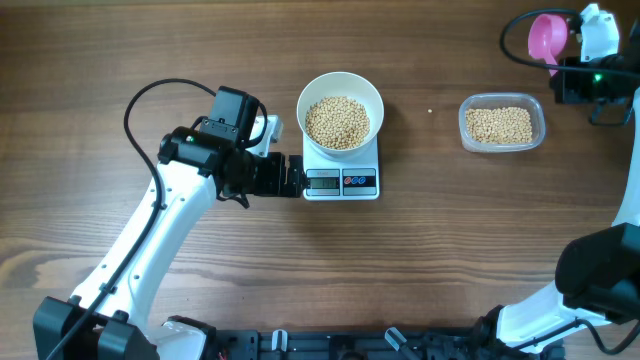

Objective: Scoop item into bowl and weigh 150g on scale
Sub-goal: 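Hold the pink scoop above the soybean tub with the right gripper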

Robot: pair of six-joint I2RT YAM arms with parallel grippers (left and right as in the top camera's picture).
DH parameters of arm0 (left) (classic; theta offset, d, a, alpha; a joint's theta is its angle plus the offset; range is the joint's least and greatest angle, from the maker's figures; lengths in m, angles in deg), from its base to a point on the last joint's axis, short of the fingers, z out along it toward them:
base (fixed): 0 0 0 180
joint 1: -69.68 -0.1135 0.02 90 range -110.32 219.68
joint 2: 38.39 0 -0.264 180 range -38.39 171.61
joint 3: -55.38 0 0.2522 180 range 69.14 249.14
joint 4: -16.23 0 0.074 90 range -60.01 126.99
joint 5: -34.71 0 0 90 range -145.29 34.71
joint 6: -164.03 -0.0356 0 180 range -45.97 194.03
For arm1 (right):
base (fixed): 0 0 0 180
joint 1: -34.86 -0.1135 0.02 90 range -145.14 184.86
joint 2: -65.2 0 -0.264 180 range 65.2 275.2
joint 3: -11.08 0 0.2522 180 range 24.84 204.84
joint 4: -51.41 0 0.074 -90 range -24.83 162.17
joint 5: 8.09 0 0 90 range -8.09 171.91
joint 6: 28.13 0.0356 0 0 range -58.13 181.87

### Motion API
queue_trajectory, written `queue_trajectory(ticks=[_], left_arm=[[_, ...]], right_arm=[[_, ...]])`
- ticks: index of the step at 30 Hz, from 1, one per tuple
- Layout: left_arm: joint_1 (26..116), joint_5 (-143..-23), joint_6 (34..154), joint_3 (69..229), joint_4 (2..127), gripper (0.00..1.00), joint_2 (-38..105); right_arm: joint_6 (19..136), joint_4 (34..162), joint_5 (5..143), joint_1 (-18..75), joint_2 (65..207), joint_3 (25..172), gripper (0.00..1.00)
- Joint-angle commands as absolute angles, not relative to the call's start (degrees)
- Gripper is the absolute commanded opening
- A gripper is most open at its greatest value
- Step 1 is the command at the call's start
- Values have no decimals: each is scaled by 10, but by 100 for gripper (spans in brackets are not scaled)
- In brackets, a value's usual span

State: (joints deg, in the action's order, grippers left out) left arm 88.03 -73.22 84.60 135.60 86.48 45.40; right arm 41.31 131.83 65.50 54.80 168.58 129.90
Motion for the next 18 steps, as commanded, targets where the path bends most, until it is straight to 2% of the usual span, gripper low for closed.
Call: queue_trajectory(ticks=[1, 7, 12, 14, 18], left_arm=[[879, -737, 835, 1355, 863, 100, 458], [879, -737, 834, 1355, 863, 100, 458], [879, -737, 835, 1355, 863, 100, 458], [879, -737, 835, 1355, 863, 100, 458], [879, -737, 835, 1355, 863, 100, 458]], right_arm=[[500, 1305, 628, 547, 1681, 1305, 4], [511, 1358, 628, 537, 1681, 1305, 4], [459, 1410, 674, 508, 1681, 1304, 4], [460, 1404, 748, 488, 1681, 1297, 4], [471, 1363, 760, 482, 1681, 1283, 4]])
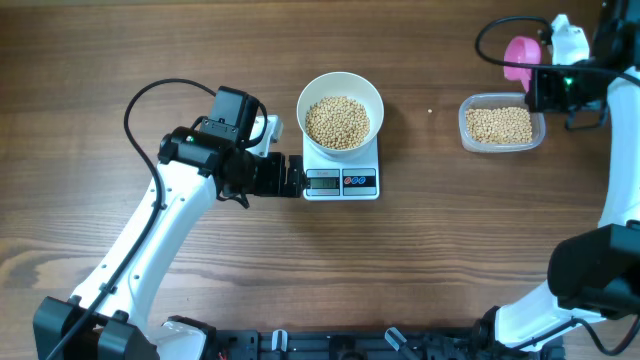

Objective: Scoop item into bowl and weigh 150g on scale
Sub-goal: 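Hold the pink scoop above the soybean tub with the right gripper, then lower the scoop into the soybean tub and scoop a small amount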

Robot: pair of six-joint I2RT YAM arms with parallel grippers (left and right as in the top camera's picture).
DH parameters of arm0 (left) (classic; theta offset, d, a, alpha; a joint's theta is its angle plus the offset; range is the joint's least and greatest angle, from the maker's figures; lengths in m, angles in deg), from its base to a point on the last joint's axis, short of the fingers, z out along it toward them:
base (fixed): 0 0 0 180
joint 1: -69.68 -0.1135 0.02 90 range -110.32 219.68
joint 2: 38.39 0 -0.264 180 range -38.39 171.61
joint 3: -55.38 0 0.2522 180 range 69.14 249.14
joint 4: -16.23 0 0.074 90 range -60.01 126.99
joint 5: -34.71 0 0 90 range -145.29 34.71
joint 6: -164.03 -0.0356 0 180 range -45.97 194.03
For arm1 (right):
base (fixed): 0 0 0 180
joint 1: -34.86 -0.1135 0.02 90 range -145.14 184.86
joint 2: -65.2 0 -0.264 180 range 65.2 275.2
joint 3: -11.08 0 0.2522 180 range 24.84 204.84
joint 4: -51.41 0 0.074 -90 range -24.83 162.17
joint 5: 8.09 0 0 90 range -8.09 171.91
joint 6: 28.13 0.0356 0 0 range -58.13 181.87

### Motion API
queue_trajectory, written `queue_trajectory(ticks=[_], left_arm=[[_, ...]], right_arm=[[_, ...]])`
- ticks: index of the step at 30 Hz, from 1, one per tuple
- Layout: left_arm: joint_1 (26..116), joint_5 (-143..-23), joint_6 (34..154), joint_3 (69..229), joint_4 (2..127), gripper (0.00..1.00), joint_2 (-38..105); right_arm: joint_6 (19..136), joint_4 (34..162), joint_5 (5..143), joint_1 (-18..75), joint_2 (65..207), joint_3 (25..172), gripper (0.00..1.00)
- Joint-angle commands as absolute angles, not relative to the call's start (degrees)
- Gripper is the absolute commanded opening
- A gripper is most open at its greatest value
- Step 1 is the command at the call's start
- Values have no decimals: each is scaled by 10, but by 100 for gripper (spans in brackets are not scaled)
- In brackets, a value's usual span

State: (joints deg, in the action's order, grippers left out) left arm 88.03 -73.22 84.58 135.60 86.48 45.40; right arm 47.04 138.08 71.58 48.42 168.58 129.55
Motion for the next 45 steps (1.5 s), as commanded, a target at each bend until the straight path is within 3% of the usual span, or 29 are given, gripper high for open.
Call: queue_trajectory(ticks=[1, 19, 45], left_arm=[[879, -737, 835, 1355, 863, 100, 458], [879, -737, 835, 1355, 863, 100, 458], [879, -737, 834, 1355, 863, 100, 458]], right_arm=[[471, 1363, 760, 482, 1681, 1279, 4], [486, 1455, 727, 482, 1682, 1211, 4], [500, 1330, 747, 456, 1682, 1106, 4]])
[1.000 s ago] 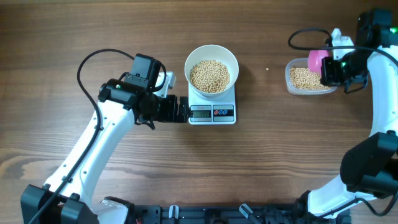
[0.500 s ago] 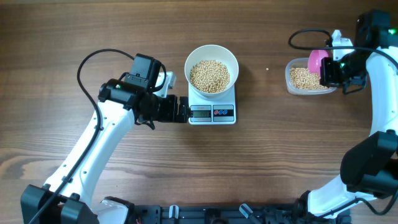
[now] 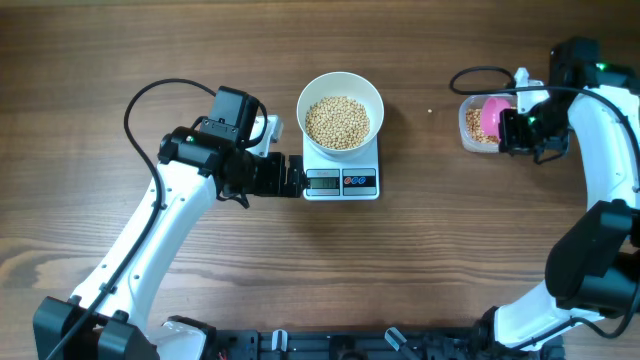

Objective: Scoop item into bowl and weigh 150g on scale
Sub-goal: 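Lower the scoop into the soybean tub and scoop a small amount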

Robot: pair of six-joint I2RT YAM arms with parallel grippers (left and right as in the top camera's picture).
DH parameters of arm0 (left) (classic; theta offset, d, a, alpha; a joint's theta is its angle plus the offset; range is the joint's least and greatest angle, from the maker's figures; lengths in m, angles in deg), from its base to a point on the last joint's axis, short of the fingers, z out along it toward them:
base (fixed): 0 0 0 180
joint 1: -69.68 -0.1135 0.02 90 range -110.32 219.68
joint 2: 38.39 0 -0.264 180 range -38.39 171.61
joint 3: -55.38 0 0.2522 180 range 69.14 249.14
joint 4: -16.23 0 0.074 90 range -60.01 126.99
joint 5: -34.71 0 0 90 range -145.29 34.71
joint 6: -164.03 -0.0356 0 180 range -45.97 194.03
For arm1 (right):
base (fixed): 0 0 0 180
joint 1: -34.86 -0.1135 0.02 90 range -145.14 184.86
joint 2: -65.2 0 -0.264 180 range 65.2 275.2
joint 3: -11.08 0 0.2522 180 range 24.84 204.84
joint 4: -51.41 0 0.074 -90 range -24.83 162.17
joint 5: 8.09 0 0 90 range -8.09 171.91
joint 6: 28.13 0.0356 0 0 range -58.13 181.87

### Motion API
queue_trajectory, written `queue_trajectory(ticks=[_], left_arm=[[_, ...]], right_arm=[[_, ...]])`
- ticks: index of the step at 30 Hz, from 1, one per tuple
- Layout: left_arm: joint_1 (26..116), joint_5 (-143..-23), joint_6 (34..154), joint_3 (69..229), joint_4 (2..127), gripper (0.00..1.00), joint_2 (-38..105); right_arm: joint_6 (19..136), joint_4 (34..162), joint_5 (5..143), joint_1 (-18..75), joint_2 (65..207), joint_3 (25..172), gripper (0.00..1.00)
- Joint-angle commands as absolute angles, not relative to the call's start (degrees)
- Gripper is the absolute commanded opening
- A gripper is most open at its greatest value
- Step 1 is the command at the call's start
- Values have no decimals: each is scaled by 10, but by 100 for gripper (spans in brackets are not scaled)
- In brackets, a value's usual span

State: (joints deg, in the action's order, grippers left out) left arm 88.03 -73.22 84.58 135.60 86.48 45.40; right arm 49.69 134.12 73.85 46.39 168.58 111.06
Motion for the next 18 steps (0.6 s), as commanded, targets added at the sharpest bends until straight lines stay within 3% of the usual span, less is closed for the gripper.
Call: queue_trajectory(ticks=[1, 10, 18], left_arm=[[879, -737, 835, 1355, 863, 100, 458], [879, -737, 835, 1355, 863, 100, 458], [879, -737, 835, 1355, 863, 100, 458]], right_arm=[[500, 1327, 760, 456, 1682, 1104, 4], [501, 1311, 780, 453, 1682, 1086, 4], [500, 1308, 684, 451, 1682, 1086, 4]])
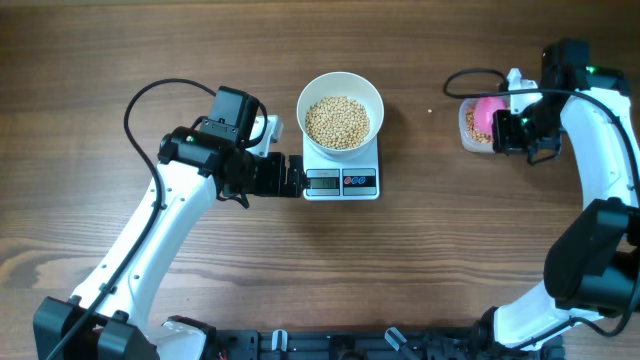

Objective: Scoop item into bowl and weigh 150g on scale
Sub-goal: 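Lower the scoop into the soybean tub and scoop a small amount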

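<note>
A white bowl [340, 88] holding tan beans [337, 121] stands on the small white scale [340, 182] in the middle of the table. My left gripper [292, 177] rests against the scale's left edge; its jaws are not readable from above. At the right, my right gripper [503, 125] is shut on a pink scoop [484, 113]. The scoop sits down in the clear container of beans [468, 131], and the gripper hides most of that container.
The wooden table [450, 240] spreads around the scale. A lone bean [431, 111] lies between the bowl and the container. The left arm's cable [140, 100] loops at the left, and the right arm's cable [462, 78] arcs above the container.
The pink scoop and my right gripper have shifted slightly left and toward the back inside the container. The left arm, bowl and scale have not moved.
My right gripper held the pink scoop up at the far right corner, away from the container. Then it was nearer, above the container's back edge. Then the scoop was down in the beans, where it stays now. The left gripper stayed at the scale throughout.
</note>
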Robot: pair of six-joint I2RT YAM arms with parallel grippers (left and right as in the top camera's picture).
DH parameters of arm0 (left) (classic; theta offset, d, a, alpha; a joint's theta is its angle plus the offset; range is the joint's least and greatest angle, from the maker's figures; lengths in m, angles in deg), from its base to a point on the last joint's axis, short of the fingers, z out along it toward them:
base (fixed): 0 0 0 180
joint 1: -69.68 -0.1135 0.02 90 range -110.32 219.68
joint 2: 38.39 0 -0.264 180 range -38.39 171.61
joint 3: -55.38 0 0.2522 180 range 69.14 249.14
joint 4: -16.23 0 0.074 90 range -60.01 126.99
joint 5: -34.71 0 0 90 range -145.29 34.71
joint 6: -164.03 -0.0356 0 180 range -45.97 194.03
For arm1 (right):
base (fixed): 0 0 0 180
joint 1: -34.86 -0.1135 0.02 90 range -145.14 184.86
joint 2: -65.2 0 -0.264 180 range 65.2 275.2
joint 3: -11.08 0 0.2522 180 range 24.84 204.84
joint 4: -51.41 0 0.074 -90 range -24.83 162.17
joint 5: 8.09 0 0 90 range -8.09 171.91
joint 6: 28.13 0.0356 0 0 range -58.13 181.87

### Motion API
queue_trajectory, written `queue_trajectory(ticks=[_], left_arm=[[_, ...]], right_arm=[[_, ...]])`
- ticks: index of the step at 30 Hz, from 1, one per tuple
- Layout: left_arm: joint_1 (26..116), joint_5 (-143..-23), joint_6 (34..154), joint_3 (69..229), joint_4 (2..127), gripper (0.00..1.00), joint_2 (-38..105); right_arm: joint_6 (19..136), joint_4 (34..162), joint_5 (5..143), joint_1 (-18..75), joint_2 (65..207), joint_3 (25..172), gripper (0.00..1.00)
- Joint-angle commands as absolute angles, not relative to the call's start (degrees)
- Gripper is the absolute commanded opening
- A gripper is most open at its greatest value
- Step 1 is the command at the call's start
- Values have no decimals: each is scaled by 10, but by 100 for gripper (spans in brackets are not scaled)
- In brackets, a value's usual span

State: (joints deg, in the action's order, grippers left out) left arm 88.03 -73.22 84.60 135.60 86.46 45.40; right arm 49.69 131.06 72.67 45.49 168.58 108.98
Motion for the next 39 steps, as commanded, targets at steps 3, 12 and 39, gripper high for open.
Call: queue_trajectory(ticks=[3, 12, 39], left_arm=[[879, -737, 835, 1355, 863, 100, 458], [879, -737, 835, 1355, 863, 100, 458], [879, -737, 835, 1355, 863, 100, 458]], right_arm=[[501, 1311, 726, 451, 1682, 1085, 4], [501, 1305, 779, 451, 1682, 1085, 4], [530, 1300, 760, 393, 1681, 1076, 4]])
